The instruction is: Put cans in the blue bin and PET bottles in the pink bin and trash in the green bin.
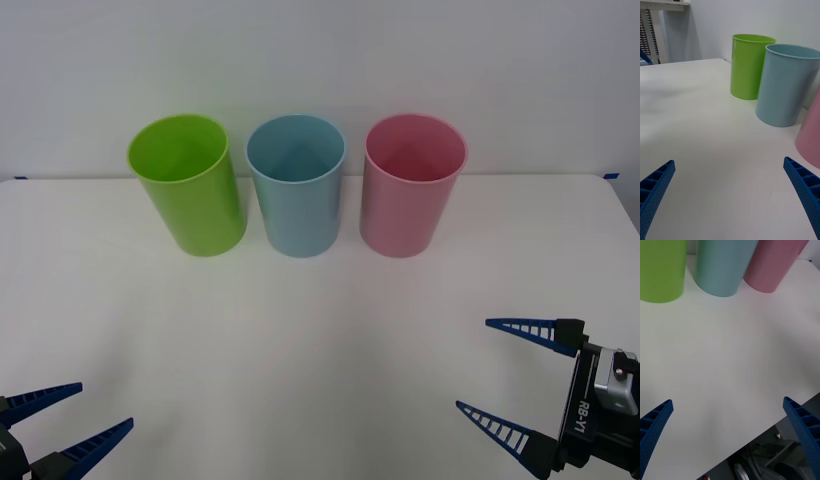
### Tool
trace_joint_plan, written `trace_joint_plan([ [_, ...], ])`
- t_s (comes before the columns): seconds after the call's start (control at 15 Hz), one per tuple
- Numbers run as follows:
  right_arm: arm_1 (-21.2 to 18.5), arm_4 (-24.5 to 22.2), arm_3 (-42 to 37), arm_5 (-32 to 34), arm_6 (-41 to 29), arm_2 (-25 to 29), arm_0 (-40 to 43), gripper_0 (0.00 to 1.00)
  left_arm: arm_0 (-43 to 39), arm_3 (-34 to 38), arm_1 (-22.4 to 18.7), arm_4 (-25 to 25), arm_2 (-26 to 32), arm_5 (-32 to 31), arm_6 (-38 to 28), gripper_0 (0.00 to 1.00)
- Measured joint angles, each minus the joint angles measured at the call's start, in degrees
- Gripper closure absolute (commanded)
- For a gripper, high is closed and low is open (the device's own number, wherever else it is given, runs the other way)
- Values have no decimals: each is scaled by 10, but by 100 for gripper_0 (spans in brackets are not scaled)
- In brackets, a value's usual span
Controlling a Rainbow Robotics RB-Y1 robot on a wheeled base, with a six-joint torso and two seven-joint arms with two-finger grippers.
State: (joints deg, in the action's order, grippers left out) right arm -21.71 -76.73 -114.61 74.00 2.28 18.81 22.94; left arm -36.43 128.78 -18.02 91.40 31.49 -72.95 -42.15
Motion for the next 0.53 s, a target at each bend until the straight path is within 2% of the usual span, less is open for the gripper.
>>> trace_joint_plan([
  [0.2,0,0,0,0,0,0,0,0,4,-2,0,7,-14,27,1,0],
  [0.53,0,0,0,0,0,0,0,0,5,-3,0,8,-14,29,1,0],
])
